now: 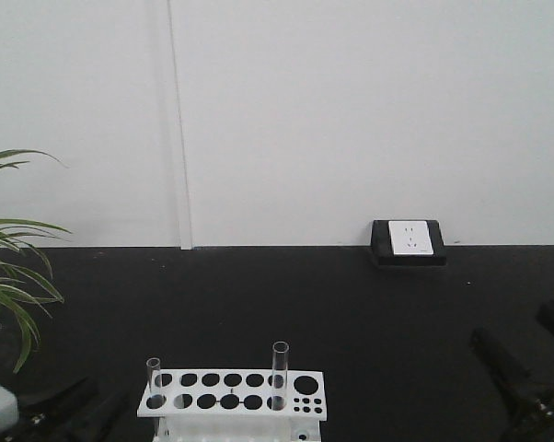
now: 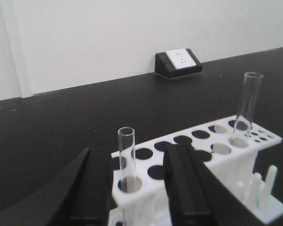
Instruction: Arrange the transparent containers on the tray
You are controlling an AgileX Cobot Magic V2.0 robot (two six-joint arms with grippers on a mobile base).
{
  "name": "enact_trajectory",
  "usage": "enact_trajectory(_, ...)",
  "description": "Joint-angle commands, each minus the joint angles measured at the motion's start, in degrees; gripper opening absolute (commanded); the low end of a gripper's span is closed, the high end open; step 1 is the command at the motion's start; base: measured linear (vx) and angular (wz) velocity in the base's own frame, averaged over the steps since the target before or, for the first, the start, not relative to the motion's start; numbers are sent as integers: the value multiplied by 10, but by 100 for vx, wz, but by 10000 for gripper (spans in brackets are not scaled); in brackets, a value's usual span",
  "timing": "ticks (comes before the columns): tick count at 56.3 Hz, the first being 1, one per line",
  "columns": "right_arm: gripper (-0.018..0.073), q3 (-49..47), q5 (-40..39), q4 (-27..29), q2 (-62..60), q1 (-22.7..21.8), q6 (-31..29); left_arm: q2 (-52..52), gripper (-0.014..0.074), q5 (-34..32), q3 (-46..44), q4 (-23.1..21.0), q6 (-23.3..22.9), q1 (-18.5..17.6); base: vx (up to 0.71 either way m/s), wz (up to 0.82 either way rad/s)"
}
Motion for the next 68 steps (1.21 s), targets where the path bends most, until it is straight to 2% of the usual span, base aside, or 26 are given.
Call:
enact_trajectory(1, 525, -20, -92, -12, 30, -2, 7, 54, 391, -104, -42, -5, -8, -4, 0, 0)
enact_trajectory(15, 525, -54, -90, -11, 70, -2, -6, 141, 391, -123, -106, -4, -7, -4, 0, 0)
enact_trajectory(36, 525, -80, -83, -9, 71, -2, -6, 198, 391, -87, -178, -4, -7, -4, 0, 0)
enact_trajectory(40, 525, -80, -82, -9, 71, -2, -6, 209, 391, -89, -188, 7, -8, -4, 0, 0)
enact_trajectory(47, 524, -80, -82, -9, 71, -2, -6, 225, 375, -87, -202, 53, -8, -4, 0, 0)
enact_trajectory(53, 516, -80, -82, -9, 71, -2, -6, 227, 290, -87, -202, 54, -8, -4, 0, 0)
enact_trajectory(64, 483, -80, -82, -9, 71, -2, -6, 223, 6, -89, -202, 49, -8, -4, 0, 0)
enact_trajectory(68, 472, -80, -82, -9, 71, -2, -6, 220, -8, -91, -202, 49, -8, -4, 0, 0)
